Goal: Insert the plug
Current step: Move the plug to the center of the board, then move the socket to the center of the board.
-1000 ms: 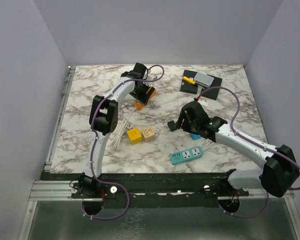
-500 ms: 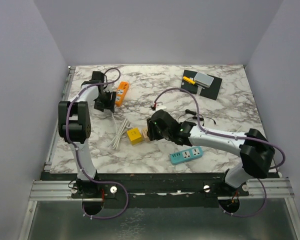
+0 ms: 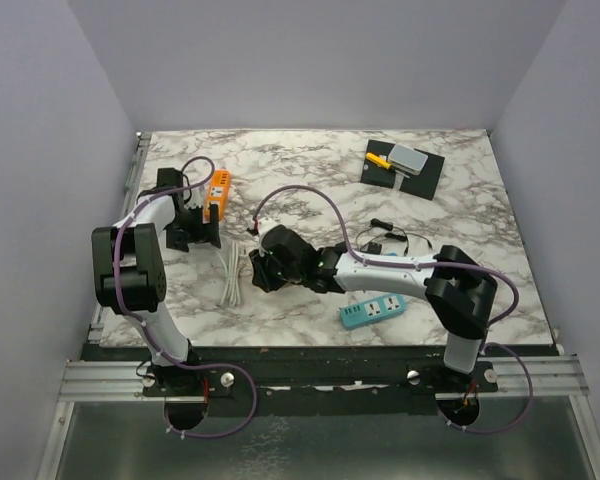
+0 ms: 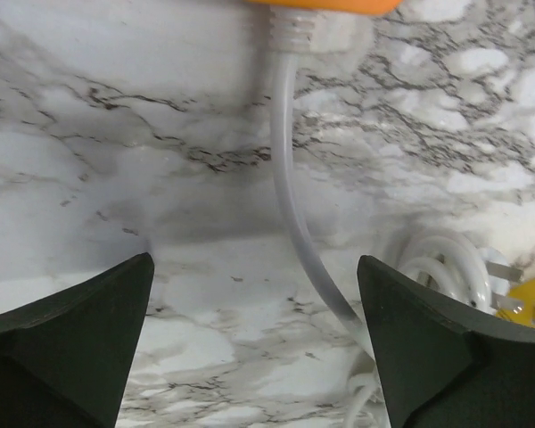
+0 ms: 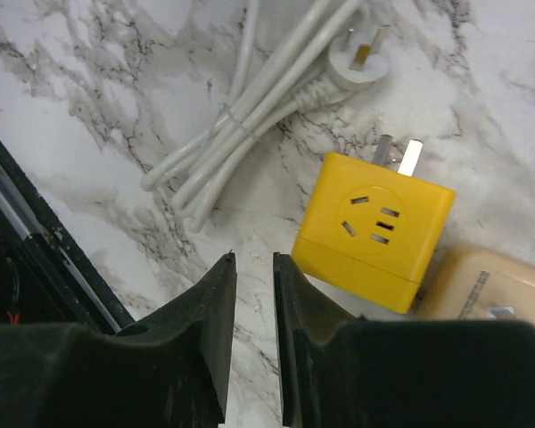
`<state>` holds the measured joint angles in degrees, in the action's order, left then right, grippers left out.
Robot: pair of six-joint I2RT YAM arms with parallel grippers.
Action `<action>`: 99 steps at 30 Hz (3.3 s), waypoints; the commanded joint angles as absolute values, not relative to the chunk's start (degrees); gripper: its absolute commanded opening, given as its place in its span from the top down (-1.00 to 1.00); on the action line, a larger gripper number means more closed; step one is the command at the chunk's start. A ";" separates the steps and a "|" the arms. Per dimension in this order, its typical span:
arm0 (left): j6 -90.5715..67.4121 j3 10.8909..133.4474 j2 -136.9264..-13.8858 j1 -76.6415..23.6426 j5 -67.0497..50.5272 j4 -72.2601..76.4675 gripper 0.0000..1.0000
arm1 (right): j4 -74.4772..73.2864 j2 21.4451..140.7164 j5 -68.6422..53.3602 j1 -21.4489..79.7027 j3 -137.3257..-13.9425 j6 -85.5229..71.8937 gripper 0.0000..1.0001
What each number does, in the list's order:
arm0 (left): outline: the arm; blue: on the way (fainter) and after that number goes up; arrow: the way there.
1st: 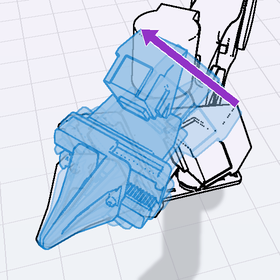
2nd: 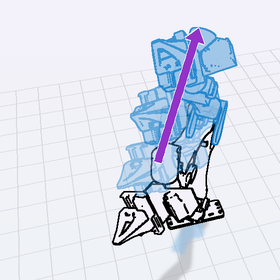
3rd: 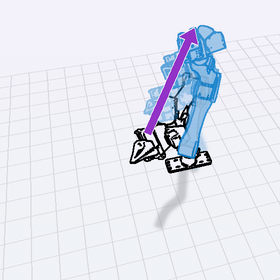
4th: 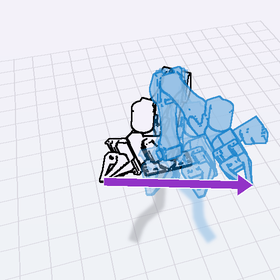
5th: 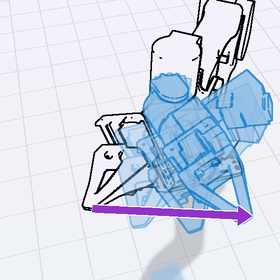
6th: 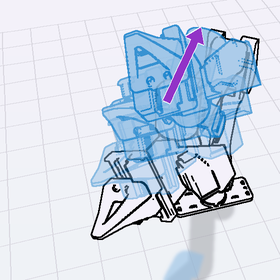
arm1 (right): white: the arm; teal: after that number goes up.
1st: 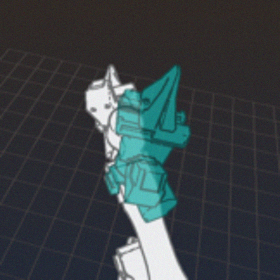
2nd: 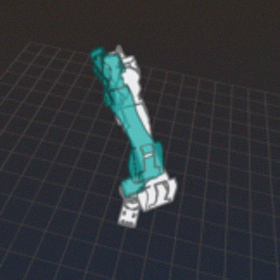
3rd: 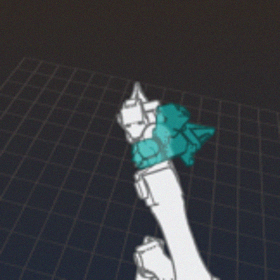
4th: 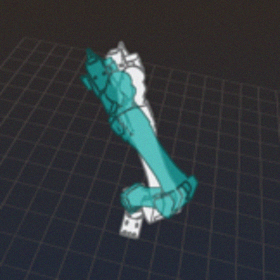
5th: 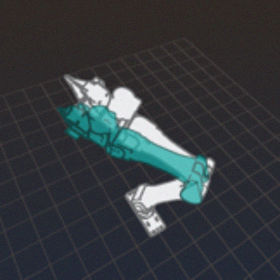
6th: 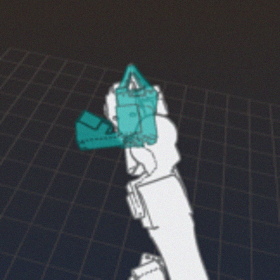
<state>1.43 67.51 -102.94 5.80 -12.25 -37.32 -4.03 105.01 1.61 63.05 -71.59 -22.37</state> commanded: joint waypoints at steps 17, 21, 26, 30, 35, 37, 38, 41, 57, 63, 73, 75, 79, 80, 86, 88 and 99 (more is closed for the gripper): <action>35.87 99.98 -106.55 6.15 -33.81 -49.74 -0.98 | -3.50 116.28 5.98 59.17 -76.17 -16.87 0.52; 40.97 105.14 -111.86 5.38 -35.03 -49.61 -0.98 | -4.05 116.58 5.53 56.09 -77.28 -14.37 0.51; 41.31 112.74 -120.69 2.22 -28.32 -49.32 -0.98 | -5.20 115.96 4.52 54.23 -77.15 -12.75 0.45; 50.16 112.91 -122.23 0.80 -28.32 -49.33 -0.98 | -4.84 110.90 1.03 54.77 -72.65 -15.07 0.23; 68.03 109.30 -119.36 0.27 -29.08 -49.85 -0.98 | -4.52 104.71 -1.71 54.98 -64.85 -19.25 0.24; 77.36 107.10 -118.12 0.13 -28.89 -50.90 -0.98 | -4.48 103.62 -2.19 55.00 -62.16 -20.49 0.31; 82.97 106.38 -117.47 0.17 -28.84 -52.12 -0.98 | -4.65 103.36 -2.03 55.02 -61.22 -20.99 0.34; 102.00 106.40 -117.31 0.15 -27.93 -60.05 -0.98 | -5.14 102.85 -0.41 54.94 -59.34 -21.79 0.37; 154.69 100.72 -119.61 0.18 -16.52 -60.44 -0.98 | -0.53 101.66 -2.50 51.99 -57.33 -23.07 -0.20; 156.05 103.53 -122.75 -0.70 -15.01 -57.82 -0.98 | 3.06 101.05 -3.04 53.52 -55.44 -24.58 -0.36; 153.01 102.60 -121.08 2.29 -17.89 -57.25 -0.98 | 4.37 105.36 -6.47 55.48 -68.99 -25.02 -0.97; 148.67 98.44 -118.21 3.83 -21.12 -52.89 -0.98 | 1.96 108.30 -5.65 56.75 -73.54 -24.56 -1.00; 136.09 94.97 -114.02 6.07 -25.78 -47.14 -0.98 | -1.58 113.72 -3.04 59.86 -79.84 -24.00 -1.00; 132.10 94.71 -113.01 6.64 -27.30 -45.65 -0.98 | -3.24 115.32 -2.19 60.58 -81.57 -24.01 -1.00; 114.63 93.73 -108.31 12.10 -33.21 -43.12 -0.98 | -9.87 122.47 4.94 64.27 -89.70 -23.80 -0.96; 111.57 92.48 -107.00 14.04 -34.12 -42.63 -0.98 | -10.26 124.04 6.25 65.15 -91.61 -23.41 -0.93; 106.39 86.06 -101.13 20.19 -37.46 -42.28 -0.98 | -16.12 130.39 11.67 66.62 -96.47 -23.17 -0.37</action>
<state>108.53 87.83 -103.98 19.25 -32.60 -41.54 -13.32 131.48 7.33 66.17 -100.47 -23.51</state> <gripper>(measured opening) 0.989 0.778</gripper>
